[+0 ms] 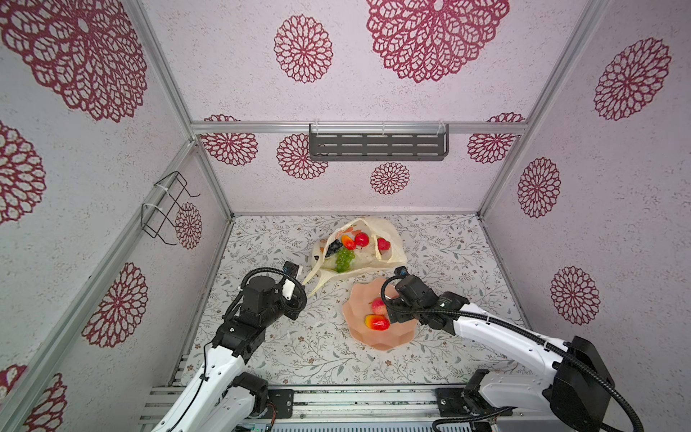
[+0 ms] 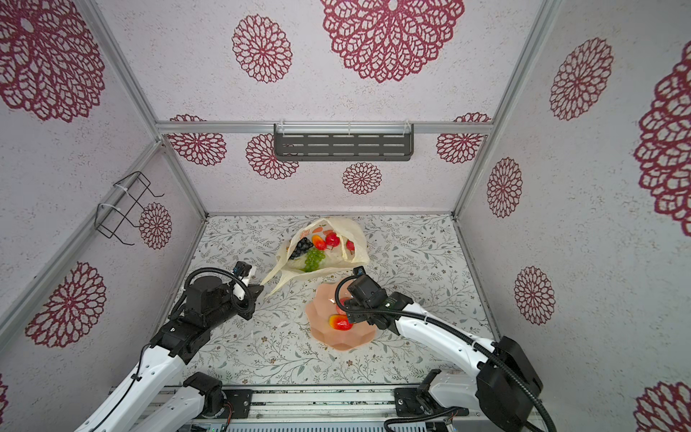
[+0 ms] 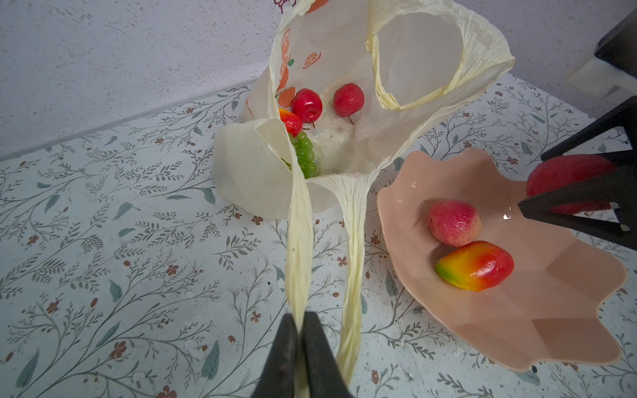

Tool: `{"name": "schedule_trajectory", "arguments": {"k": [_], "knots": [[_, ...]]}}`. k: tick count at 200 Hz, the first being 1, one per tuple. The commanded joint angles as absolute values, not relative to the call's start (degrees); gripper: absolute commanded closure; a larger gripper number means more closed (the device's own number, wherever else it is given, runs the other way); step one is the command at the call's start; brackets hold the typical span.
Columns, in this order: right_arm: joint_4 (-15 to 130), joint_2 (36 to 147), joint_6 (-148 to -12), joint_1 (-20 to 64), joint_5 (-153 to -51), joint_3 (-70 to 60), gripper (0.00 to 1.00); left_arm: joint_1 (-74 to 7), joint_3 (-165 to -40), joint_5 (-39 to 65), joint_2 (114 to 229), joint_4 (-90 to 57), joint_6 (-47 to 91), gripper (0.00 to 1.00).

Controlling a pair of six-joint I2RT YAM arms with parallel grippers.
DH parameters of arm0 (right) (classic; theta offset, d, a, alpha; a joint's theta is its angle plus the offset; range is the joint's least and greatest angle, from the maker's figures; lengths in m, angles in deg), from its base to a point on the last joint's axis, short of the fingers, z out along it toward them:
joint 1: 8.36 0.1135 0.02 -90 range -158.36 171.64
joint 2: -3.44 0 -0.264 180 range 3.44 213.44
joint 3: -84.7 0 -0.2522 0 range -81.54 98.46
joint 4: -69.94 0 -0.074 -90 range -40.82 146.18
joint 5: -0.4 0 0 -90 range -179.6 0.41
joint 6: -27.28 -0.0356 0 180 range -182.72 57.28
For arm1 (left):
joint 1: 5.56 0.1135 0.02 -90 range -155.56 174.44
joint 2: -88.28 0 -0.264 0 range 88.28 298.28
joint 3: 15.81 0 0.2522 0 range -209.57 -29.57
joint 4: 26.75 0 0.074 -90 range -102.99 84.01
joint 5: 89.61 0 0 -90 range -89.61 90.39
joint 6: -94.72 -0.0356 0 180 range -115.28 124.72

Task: Take fruits out of the plastic bag
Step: Place the fake fruit on the plate.

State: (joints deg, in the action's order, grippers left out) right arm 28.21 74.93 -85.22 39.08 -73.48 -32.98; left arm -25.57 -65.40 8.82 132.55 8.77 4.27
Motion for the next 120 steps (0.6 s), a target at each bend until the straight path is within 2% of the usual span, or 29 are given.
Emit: {"name": "schedule_trajectory", "arguments": {"k": [1, 9, 17, 25, 38, 49, 69, 77, 80, 89, 107, 120], "knots": [[25.2, 75.69, -84.26, 39.48, -71.61, -31.3, 0.23, -25.95, -66.97, 8.93, 132.75, 8.75, 3.67, 0.9], [25.85, 75.69, -84.51, 39.51, -72.24, -31.37, 0.33, -25.95, -66.95, 8.85, 132.75, 8.72, 3.67, 0.89], [26.56, 75.56, -85.59, 39.54, -72.02, -31.61, 0.49, -25.95, -67.01, 8.83, 132.77, 8.73, 3.71, 0.89], [27.7, 75.05, -86.5, 39.5, -71.75, -32.25, 0.58, -25.95, -67.01, 8.69, 132.84, 8.72, 3.67, 0.89], [29.74, 73.93, -87.27, 39.54, -71.97, -33.46, 0.61, -25.95, -67.1, 8.76, 132.84, 8.78, 3.67, 0.89], [31.07, 73.2, -87.42, 39.5, -73.25, -33.81, 0.54, -26.0, -67.1, 8.75, 132.75, 8.81, 3.71, 0.89], [37.16, 71.18, -88.3, 37.89, -84.19, -34.98, 0.23, -25.95, -67.01, 8.91, 132.57, 8.89, 3.75, 0.89], [40.71, 70.12, -89.7, 36.83, -89.69, -36.23, 0.06, -26.03, -67.09, 8.99, 132.57, 8.83, 3.8, 0.89], [41.59, 69.77, -90.18, 36.65, -90.62, -36.67, 0.02, -26.01, -67.1, 8.96, 132.57, 8.83, 3.76, 0.89], [40.45, 69.64, -90.55, 36.98, -87.97, -36.64, 0.01, -26.03, -67.1, 8.95, 132.49, 8.94, 3.75, 0.89], [27.56, 74.16, -87.99, 38.55, -75.06, -30.8, 0.01, -26.08, -67.1, 8.85, 132.15, 9.07, 3.77, 0.89], [26.47, 75.2, -86.98, 37.53, -78.68, -29.08, 0.01, -26.13, -66.84, 8.68, 131.8, 8.95, 3.75, 0.89]]}}
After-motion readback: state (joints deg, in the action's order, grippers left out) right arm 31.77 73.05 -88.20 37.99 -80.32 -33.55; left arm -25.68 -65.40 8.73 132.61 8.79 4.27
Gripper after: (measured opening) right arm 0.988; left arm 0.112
